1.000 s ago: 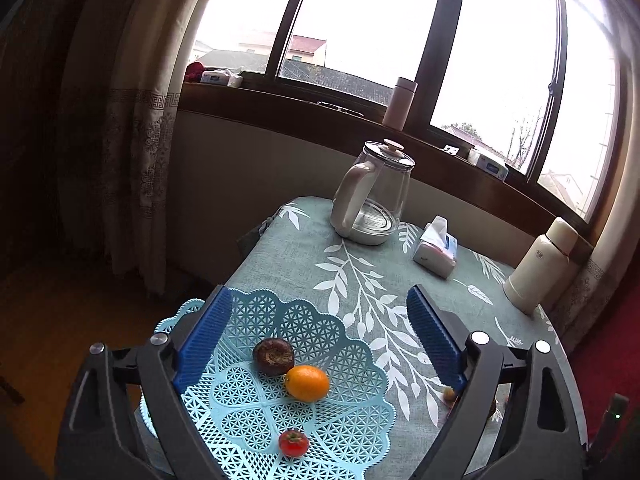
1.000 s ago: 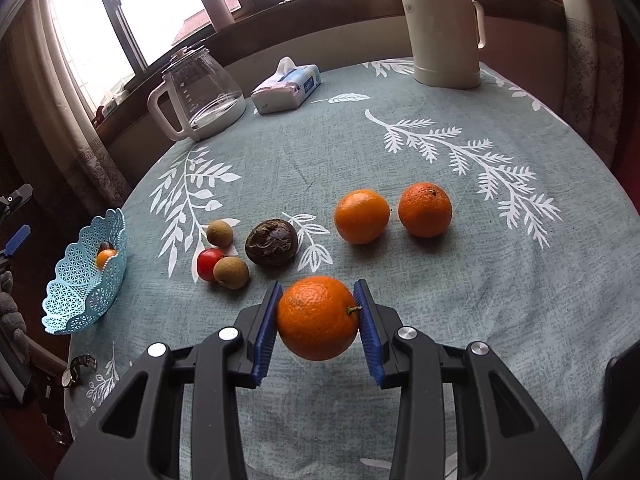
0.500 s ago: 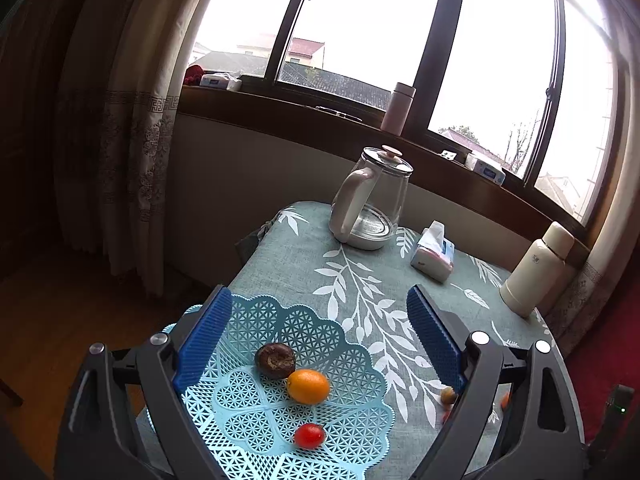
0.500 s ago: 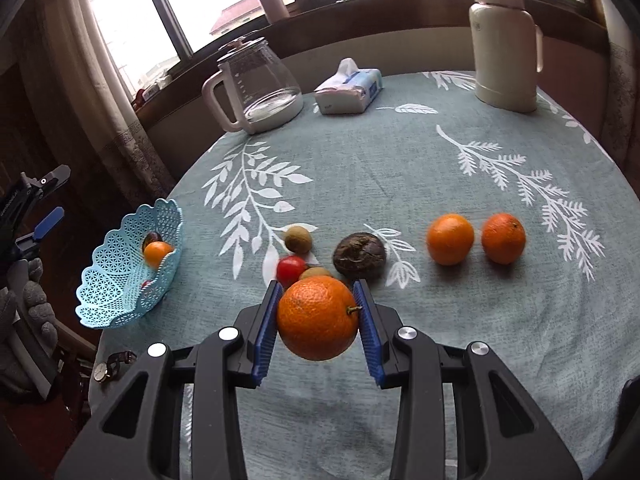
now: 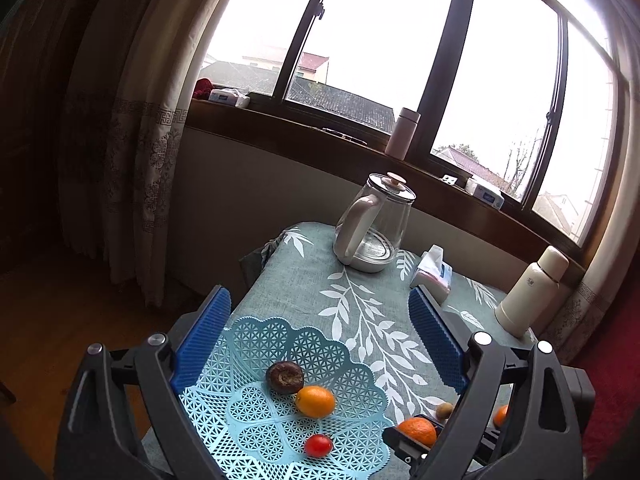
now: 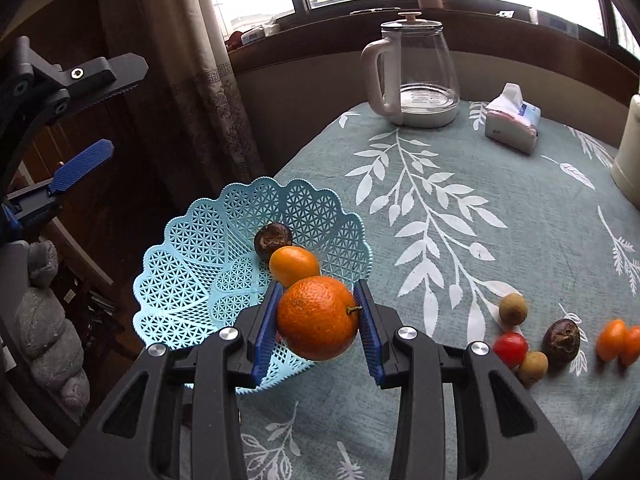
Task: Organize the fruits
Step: 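Carry the orange over the basket with the right tool and open it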
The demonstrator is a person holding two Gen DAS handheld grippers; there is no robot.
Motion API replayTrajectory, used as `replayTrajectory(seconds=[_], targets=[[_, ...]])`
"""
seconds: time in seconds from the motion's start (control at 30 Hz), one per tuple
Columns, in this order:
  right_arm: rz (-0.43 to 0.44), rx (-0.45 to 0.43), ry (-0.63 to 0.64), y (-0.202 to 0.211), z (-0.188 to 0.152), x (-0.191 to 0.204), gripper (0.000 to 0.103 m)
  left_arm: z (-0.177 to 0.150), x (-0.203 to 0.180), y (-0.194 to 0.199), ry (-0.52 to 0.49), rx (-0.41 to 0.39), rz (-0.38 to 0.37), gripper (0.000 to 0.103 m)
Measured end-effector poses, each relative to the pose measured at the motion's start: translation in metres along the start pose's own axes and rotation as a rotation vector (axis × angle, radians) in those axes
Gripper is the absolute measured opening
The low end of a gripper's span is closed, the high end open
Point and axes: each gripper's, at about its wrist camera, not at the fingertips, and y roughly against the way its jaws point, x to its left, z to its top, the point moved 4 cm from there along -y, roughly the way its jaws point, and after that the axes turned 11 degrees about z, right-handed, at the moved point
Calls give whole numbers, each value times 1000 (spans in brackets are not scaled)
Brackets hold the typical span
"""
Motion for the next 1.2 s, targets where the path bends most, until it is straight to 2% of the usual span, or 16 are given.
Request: replayTrajectory(seconds=[0.1, 0.17, 0.33, 0.47, 0.77, 1.2], targets=[[7, -13, -28, -3, 4, -2, 39, 1, 1, -1, 7, 4, -2, 92], [6, -30, -40, 1, 4, -5, 44, 0, 2, -2, 8, 6, -5, 93], [-11, -65, -87, 14, 1, -19, 45, -1, -1, 0, 1, 5, -6, 95], [-31, -87, -114, 21, -6, -28, 51, -2, -5, 0, -7, 6, -12, 97], [-60, -92, -128, 25, -19, -38, 57, -5, -9, -1, -3, 15, -25, 100], [-75, -121, -161, 39, -26, -53, 57, -7, -15, -3, -9, 25, -32, 100]])
